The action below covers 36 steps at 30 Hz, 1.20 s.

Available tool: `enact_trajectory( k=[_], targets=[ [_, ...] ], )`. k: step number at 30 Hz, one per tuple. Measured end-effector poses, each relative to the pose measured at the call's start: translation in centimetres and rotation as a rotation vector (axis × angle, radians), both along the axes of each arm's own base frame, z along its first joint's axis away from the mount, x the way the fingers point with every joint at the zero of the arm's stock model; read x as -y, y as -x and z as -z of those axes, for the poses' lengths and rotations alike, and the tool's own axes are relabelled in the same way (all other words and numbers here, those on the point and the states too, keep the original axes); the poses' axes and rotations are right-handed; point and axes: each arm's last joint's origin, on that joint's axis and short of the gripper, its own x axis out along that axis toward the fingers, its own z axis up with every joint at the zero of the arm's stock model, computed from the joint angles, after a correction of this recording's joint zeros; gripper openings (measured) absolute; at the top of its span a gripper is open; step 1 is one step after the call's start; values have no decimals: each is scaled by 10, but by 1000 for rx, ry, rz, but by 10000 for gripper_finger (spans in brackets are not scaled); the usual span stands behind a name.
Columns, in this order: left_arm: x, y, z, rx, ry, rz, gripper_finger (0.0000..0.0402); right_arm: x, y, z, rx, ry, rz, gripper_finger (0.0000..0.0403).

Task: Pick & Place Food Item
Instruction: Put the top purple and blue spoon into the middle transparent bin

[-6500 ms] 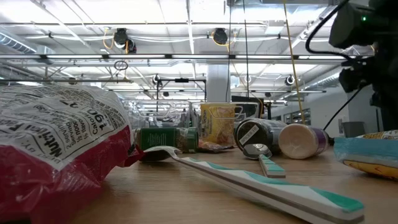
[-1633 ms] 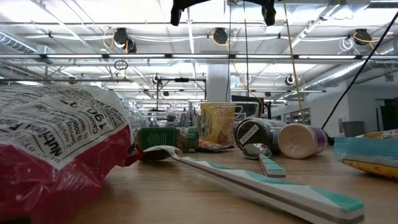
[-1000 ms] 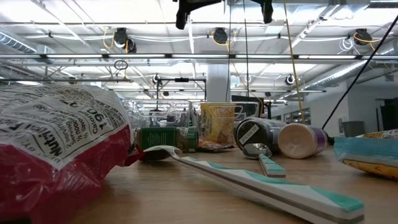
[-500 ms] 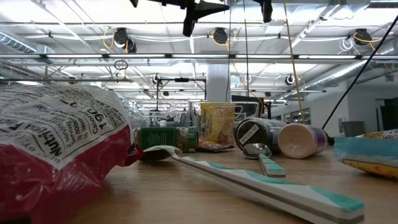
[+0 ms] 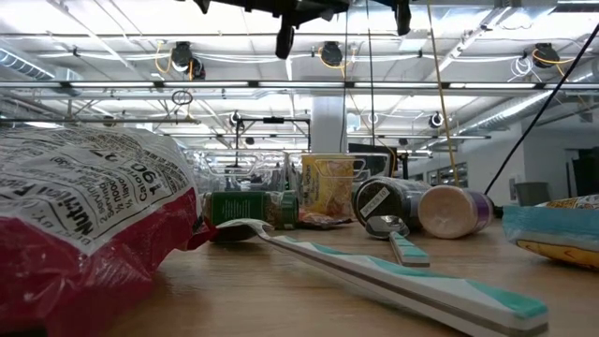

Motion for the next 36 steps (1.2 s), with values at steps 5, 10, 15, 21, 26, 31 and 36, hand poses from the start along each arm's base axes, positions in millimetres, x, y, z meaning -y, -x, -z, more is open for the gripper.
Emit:
enact_trajectory(
  k=[5,10,15,21,26,31,36],
  targets=[
    [-5,1,0,1,58,29,8,0,0,0,-1,-3,0,0],
    [-11,2,-1,8,79,57,5,0,0,0,3,-6,1,9],
    [-13,2,-1,13,90,65,3,0,0,0,3,-15,-1,41],
    [-16,3,-1,11,98,58,3,1,2,-2,14,-8,5,106],
    [-26,12,-7,6,100,41,3,7,13,-10,58,5,44,152],
    [-40,46,-19,-121,55,-57,3,12,32,-15,45,2,94,178],
    [-51,91,-19,-375,43,-284,3,10,45,-10,-42,-25,105,184]
  ],
)
